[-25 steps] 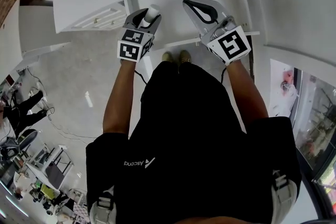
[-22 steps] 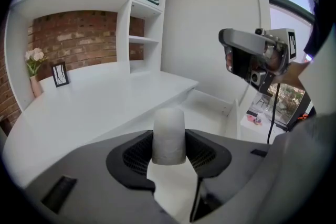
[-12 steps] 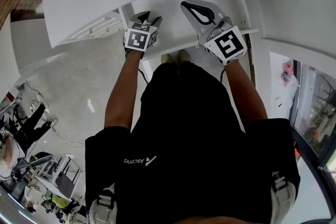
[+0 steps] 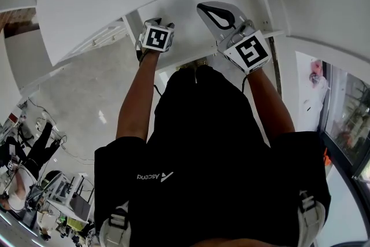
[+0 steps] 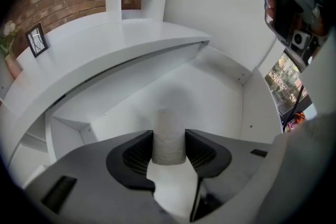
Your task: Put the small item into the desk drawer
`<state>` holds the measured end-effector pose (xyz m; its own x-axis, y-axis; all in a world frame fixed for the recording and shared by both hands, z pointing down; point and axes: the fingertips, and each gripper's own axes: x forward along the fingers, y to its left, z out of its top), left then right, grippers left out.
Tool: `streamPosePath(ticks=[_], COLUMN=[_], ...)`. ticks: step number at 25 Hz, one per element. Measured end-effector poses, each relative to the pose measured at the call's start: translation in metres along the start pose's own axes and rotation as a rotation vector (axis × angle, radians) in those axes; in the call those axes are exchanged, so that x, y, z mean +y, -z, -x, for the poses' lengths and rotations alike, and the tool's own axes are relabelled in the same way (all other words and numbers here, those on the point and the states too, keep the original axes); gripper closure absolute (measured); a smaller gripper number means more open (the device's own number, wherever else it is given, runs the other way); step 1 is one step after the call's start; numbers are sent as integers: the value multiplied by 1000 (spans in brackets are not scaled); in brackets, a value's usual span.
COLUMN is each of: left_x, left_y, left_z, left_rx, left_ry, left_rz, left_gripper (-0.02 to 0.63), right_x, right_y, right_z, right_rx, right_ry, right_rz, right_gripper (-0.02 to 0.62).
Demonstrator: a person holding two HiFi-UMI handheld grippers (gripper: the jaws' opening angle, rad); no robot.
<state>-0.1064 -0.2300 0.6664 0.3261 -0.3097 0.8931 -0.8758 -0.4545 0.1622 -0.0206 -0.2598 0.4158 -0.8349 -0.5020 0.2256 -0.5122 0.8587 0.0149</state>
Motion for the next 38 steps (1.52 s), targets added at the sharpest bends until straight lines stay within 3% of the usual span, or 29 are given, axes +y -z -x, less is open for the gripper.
streamPosePath(ticks=[6, 18, 32, 38], left_x=[7, 7, 5, 7], left_y=[13, 19, 20, 7], left_z=[-21, -34, -34, -15], left_rx=[71, 88, 69, -2], left_ry=[-20, -24, -18, -33], left_rz=[-13, 2, 28, 42], left_gripper=[425, 422, 390, 389], right_x=[-7, -17, -21, -17], right_y=[1, 5, 9, 6], right_z=[-1, 5, 12, 10], right_rx=[0, 10, 10, 0], right_ry=[1, 15, 18, 6], right_rz=[-37, -43, -46, -45], right_gripper=[595, 595, 595, 595])
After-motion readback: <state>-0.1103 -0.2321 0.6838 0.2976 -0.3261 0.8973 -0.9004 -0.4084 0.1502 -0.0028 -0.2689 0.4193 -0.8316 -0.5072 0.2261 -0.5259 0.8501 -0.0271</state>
